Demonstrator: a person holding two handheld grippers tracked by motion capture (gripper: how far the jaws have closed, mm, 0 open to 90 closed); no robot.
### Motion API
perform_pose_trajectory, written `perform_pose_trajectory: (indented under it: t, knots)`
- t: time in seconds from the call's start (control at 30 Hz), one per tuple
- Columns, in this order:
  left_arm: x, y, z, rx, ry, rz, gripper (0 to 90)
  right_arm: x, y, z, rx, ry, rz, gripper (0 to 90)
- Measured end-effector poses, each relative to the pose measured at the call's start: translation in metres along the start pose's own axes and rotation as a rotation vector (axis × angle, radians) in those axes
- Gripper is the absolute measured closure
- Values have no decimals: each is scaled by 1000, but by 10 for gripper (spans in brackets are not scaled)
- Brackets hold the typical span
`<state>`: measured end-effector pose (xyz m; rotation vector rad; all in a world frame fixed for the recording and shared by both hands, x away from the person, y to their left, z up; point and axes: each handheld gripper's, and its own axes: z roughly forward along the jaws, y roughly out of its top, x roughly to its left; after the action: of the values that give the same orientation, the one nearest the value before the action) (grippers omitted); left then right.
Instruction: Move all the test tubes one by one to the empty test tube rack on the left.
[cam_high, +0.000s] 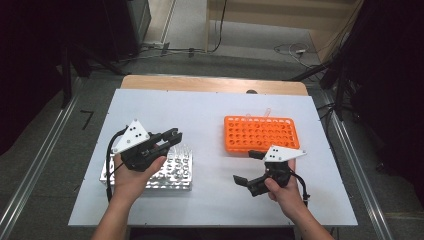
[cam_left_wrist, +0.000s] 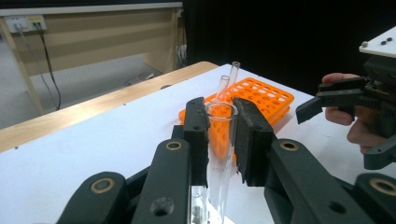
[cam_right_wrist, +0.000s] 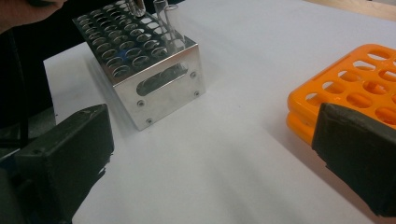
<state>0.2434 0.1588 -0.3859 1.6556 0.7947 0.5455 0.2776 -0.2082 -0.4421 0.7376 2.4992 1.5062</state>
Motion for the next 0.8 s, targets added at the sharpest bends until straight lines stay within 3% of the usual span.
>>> perform_pose_trajectory:
  t: [0.53, 0.8]
  knots:
    - [23, -13, -7, -5, 78, -57, 765, -3, -1, 0, 6, -3, 8, 0]
    - [27, -23, 1, 11, 126, -51, 765, -3, -1, -1, 6, -4, 6, 0]
